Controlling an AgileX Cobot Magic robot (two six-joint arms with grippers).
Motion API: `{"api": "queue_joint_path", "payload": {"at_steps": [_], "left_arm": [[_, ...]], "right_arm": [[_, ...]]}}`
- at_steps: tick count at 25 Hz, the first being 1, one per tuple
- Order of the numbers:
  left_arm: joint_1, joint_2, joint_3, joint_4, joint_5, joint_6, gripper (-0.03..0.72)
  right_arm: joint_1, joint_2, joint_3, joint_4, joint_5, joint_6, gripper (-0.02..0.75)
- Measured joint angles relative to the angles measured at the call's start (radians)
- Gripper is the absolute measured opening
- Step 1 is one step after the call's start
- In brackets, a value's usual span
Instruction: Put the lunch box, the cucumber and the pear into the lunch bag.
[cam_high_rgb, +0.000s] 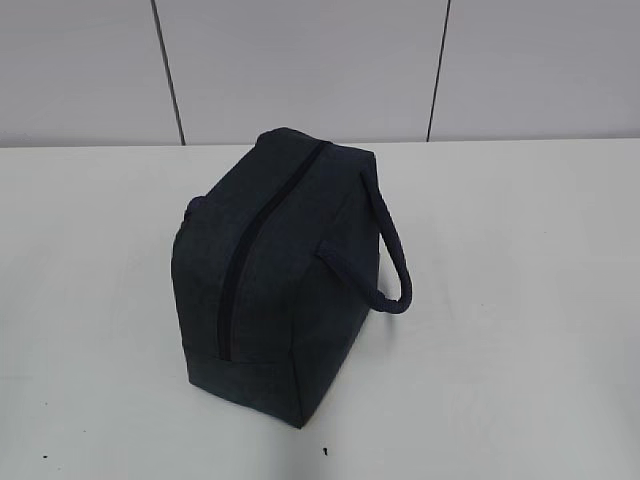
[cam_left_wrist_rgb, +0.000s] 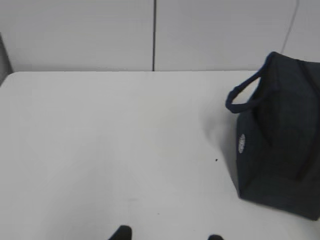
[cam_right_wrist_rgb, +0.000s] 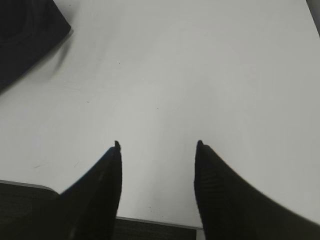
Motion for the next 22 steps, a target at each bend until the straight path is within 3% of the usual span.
{"api": "queue_joint_path", "payload": {"at_steps": [3,8,22], "left_arm": [[0.083,0.000,0.000,0.000,-0.001,0.000,0.288],[0.161,0.000,0.000,0.000,-0.001,0.000,0.281],[0.174,0.000,0.000,0.000,-0.001,0.000,0.260]], "right_arm": [[0.000,0.000,0.000,0.000,0.000,0.000,0.375],[0.000,0.000,0.000,0.000,0.000,0.000,0.375],[0.022,0.000,0.000,0.000,-0.001,0.001,0.375]]}}
